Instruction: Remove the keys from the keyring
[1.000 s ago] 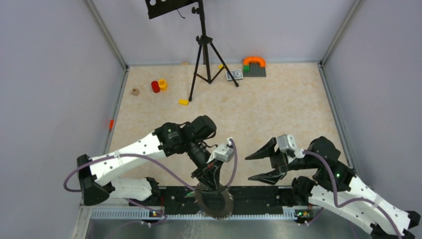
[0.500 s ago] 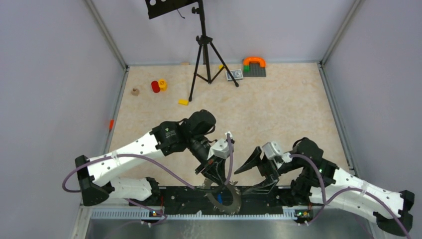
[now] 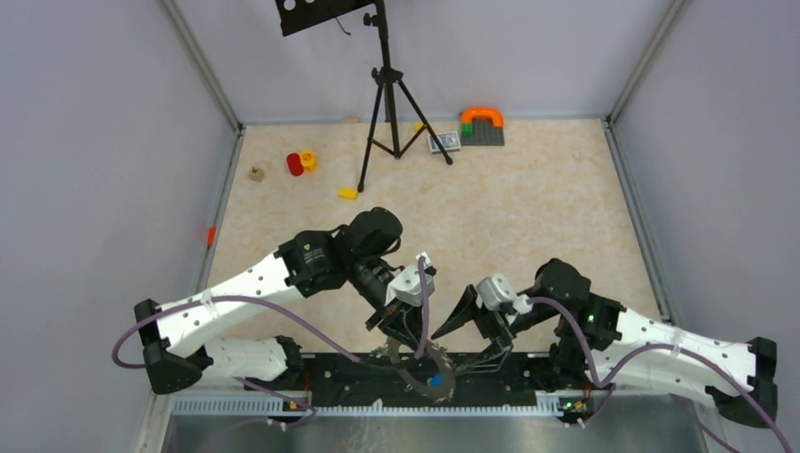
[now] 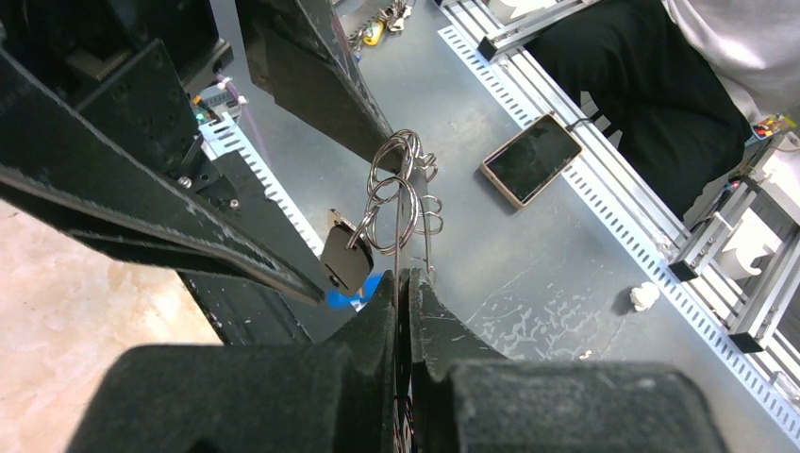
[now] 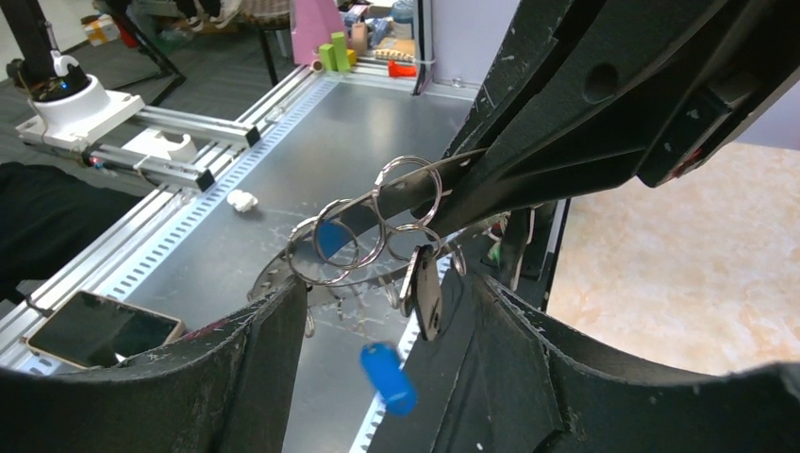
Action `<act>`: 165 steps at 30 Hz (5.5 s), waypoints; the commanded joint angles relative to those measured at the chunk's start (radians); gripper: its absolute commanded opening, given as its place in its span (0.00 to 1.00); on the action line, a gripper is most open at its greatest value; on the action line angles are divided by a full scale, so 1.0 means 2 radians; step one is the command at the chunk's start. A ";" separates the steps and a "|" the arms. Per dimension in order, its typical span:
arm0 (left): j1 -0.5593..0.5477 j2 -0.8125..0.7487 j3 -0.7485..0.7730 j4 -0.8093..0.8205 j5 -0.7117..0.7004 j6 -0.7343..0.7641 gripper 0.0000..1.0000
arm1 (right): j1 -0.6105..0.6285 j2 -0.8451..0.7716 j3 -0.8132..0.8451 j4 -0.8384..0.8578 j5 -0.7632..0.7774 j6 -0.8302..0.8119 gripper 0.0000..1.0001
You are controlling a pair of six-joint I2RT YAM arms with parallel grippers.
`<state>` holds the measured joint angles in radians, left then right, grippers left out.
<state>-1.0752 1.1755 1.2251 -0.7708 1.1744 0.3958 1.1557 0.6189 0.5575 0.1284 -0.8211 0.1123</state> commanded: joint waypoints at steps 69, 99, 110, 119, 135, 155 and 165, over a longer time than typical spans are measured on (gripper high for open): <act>-0.001 -0.184 -0.154 0.199 -0.653 -0.384 0.99 | 0.027 0.161 0.224 -0.391 0.585 0.092 0.00; -0.099 -0.106 -0.318 0.131 -0.649 -0.731 0.92 | -0.043 0.247 0.117 -0.445 0.644 0.282 0.51; -0.185 -0.011 -0.309 0.147 -0.647 -0.713 0.73 | -0.043 0.090 0.082 -0.351 0.608 0.242 0.51; -0.211 0.103 -0.261 0.129 -0.651 -0.677 0.63 | -0.043 0.059 0.068 -0.337 0.595 0.245 0.43; -0.219 0.113 -0.249 0.069 -0.653 -0.667 0.18 | -0.043 0.064 0.076 -0.344 0.598 0.240 0.39; -0.089 0.087 -0.142 0.104 -0.746 -0.556 0.00 | -0.043 0.043 0.082 -0.352 0.641 0.257 0.39; 0.003 0.121 -0.131 0.151 -0.788 -0.527 0.39 | -0.043 0.039 0.077 -0.360 0.657 0.282 0.56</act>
<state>-1.0863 1.3777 0.9253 -0.5045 -0.3386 -0.6930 1.0748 0.6769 0.6937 -0.5758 0.4648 0.6540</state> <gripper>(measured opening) 0.177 0.485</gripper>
